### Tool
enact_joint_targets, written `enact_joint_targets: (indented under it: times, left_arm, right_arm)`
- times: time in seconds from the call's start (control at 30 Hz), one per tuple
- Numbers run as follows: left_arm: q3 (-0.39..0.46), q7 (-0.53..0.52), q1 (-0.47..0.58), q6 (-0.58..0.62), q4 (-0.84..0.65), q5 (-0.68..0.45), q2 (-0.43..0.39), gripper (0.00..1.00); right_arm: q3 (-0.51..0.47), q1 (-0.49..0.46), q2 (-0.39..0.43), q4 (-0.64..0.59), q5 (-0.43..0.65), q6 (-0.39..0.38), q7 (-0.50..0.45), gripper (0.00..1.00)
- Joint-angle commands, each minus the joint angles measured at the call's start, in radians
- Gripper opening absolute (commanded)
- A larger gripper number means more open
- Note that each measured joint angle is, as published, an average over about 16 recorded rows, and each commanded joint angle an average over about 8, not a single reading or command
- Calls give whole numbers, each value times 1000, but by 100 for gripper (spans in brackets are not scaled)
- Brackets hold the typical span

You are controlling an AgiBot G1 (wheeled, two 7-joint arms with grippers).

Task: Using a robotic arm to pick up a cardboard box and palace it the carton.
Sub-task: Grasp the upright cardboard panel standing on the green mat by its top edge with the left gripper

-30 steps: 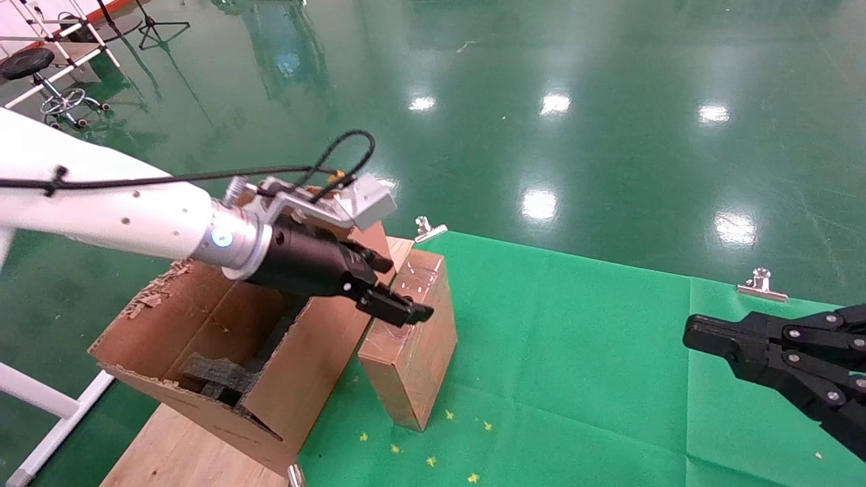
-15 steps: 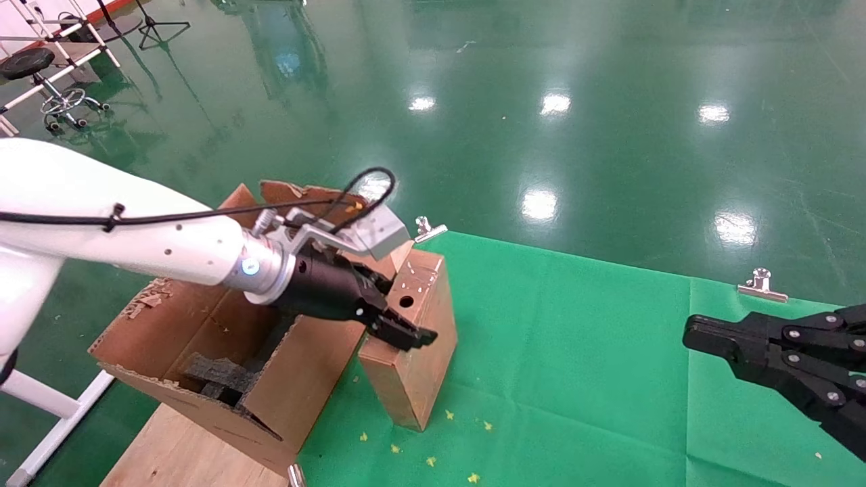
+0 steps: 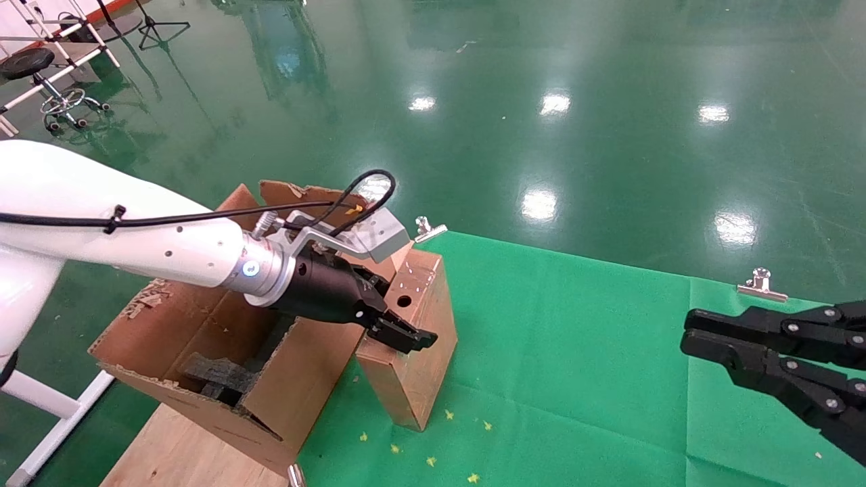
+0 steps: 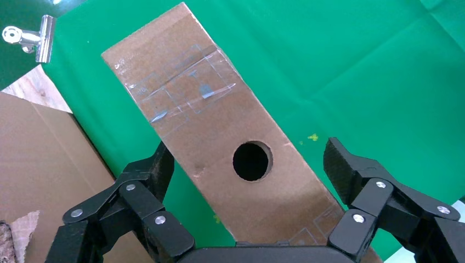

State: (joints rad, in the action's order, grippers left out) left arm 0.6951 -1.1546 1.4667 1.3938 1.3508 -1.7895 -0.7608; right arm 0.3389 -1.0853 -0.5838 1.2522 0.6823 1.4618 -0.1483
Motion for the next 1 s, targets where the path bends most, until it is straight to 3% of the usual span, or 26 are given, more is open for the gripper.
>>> enact_joint_targets:
  times: [0.03,1.0]
  left_arm:
    - [0,0,0,0,0,1,0,0]
    - [-22,38,23,-1,-17,33,14,0]
  right_arm:
    - [0,0,0,0,0,0,0,100]
    - [0,0,0,0,0,0,0,100]
